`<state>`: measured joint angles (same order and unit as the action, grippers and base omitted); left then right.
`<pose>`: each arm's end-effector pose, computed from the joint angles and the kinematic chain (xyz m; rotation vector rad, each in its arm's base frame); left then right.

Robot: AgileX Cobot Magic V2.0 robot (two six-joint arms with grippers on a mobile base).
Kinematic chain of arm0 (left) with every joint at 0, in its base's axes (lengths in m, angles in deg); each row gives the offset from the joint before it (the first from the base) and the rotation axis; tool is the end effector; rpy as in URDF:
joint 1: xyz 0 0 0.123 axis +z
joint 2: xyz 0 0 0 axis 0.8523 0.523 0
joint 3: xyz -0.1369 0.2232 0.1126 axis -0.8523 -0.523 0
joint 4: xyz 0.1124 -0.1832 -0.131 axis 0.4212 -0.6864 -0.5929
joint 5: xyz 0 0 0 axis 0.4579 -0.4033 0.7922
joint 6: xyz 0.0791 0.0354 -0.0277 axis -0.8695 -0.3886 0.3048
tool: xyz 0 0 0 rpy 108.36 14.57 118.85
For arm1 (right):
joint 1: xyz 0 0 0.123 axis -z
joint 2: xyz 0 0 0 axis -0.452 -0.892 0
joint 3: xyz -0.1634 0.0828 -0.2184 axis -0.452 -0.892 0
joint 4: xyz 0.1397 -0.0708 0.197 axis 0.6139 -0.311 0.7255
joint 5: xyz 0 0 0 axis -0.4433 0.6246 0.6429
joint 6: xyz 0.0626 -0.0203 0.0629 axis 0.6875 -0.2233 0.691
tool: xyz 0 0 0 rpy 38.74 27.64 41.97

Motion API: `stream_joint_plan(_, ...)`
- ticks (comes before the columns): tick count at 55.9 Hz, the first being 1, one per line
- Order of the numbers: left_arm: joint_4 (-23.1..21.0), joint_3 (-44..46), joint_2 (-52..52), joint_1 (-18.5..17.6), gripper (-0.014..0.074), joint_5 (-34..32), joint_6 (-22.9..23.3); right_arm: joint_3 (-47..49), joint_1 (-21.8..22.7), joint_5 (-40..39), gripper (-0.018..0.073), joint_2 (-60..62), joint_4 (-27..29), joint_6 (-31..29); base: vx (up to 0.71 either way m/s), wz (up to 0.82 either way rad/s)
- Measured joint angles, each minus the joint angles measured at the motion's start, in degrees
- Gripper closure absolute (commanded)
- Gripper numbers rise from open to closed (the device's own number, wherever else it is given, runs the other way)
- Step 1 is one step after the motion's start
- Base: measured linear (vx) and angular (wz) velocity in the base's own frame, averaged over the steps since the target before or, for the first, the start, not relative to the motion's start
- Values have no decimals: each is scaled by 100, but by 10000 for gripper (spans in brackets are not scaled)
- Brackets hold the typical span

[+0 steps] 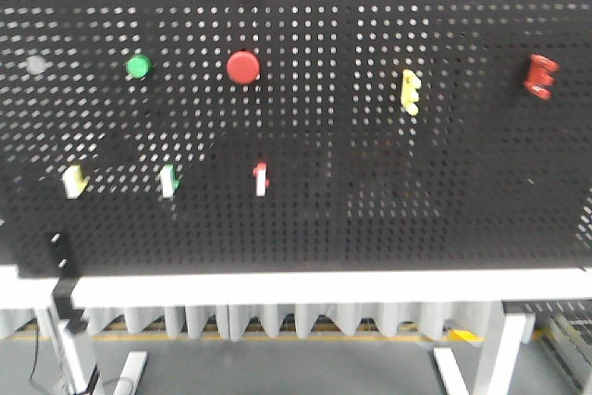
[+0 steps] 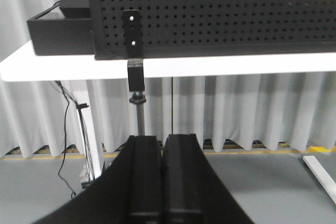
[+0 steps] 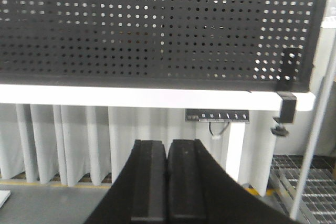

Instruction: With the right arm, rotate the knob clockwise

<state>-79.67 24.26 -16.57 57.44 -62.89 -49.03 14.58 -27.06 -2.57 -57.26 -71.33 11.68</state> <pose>0.0556 -0.0010 0.1875 0.0151 1.6819 -0.0136 0.0569 -0.0001 0.1969 -0.0453 1.5782 -0.0444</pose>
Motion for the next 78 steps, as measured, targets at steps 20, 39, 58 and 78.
stream_joint_plan(20, 0, 0, 0, 0, 603, 0, 0, 0, 0, 0, 568, 0, 0, 0, 25, 2)
stream_joint_plan(39, 0, 0, 0, 0, 603, 0, 0, 0, 0, 0, 568, 0, 0, 0, 15, 4)
stream_joint_plan(58, 0, 0, 0, 0, 603, 0, 0, 0, 0, 0, 568, 0, 0, 0, 6, 5)
stream_joint_plan(78, 0, 0, 0, 0, 603, 0, 0, -7, 0, -335, 567, 0, 54, 12, 0, 0)
